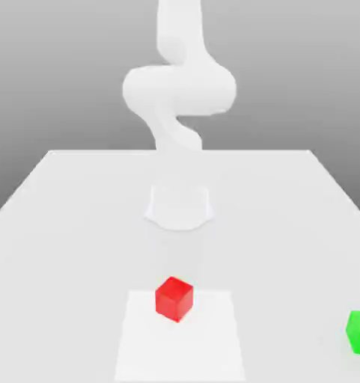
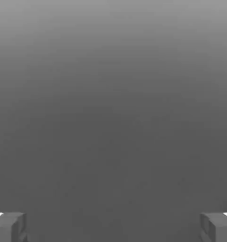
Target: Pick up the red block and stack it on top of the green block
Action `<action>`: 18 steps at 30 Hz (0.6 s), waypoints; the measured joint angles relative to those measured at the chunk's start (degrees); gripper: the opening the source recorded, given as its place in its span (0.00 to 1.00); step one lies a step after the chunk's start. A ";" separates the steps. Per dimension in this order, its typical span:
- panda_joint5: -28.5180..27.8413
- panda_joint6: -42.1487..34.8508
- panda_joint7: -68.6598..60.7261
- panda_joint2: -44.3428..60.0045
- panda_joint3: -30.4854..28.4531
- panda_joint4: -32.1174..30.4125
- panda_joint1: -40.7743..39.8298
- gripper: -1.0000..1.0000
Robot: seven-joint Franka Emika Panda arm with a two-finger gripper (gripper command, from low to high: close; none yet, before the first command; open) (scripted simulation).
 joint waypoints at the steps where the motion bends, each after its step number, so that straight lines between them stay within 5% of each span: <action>1: 0.04 1.40 1.49 1.95 0.58 -1.64 -0.60 0.50; 18: 0.74 27.05 27.17 38.31 6.33 -28.55 -7.55 0.50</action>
